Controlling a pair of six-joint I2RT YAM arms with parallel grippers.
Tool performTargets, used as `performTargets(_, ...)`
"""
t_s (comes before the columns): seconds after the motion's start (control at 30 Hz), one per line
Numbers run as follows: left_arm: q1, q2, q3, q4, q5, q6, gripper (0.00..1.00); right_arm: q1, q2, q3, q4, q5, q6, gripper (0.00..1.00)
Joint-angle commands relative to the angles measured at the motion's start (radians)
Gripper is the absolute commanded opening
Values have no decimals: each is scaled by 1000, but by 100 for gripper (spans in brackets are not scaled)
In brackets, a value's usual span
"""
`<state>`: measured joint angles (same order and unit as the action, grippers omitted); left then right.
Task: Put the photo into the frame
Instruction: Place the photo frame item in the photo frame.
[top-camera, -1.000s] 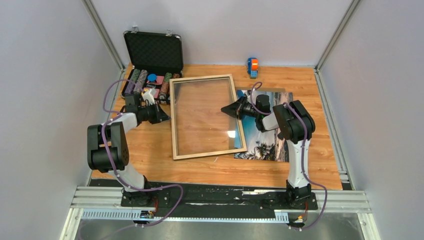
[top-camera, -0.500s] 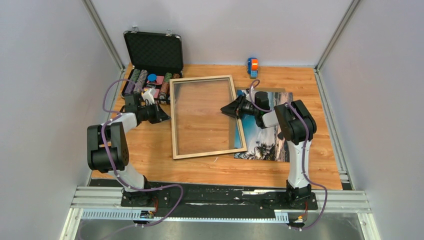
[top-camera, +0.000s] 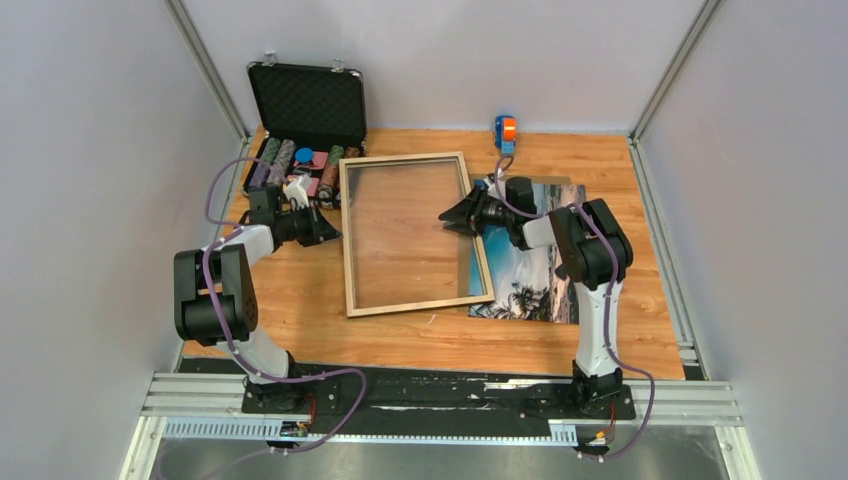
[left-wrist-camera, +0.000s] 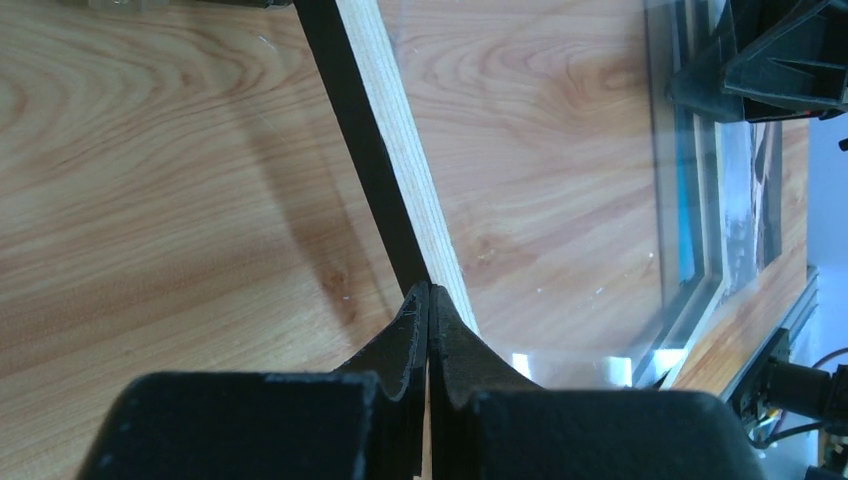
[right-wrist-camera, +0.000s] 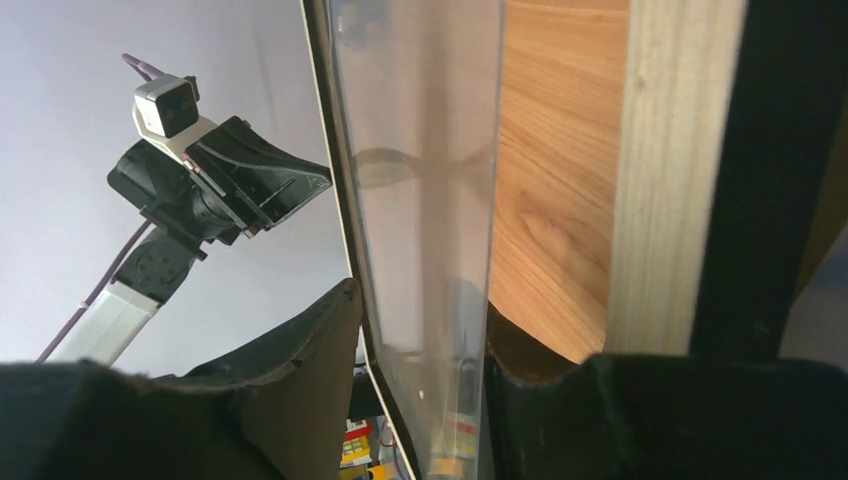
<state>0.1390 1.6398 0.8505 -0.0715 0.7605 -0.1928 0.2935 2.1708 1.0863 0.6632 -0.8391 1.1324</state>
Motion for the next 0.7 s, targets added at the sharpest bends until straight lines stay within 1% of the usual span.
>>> performTargets(0.0,-1,-3,-5,-56,-56,18,0,29,-26,38,-91,34,-90,41)
performTargets(0.17,-1,-6,-4,-58,-56,17,0,34,-44,60,-166,48,-149,49)
performTargets(0.47,-1,-14,-2,-60,-53,18,0,39,-82,95,-296,85,-267,55)
performTargets(0.67,0,-15,-1,-59,-52,18,0,43,-95,116,-350,99,-312,57)
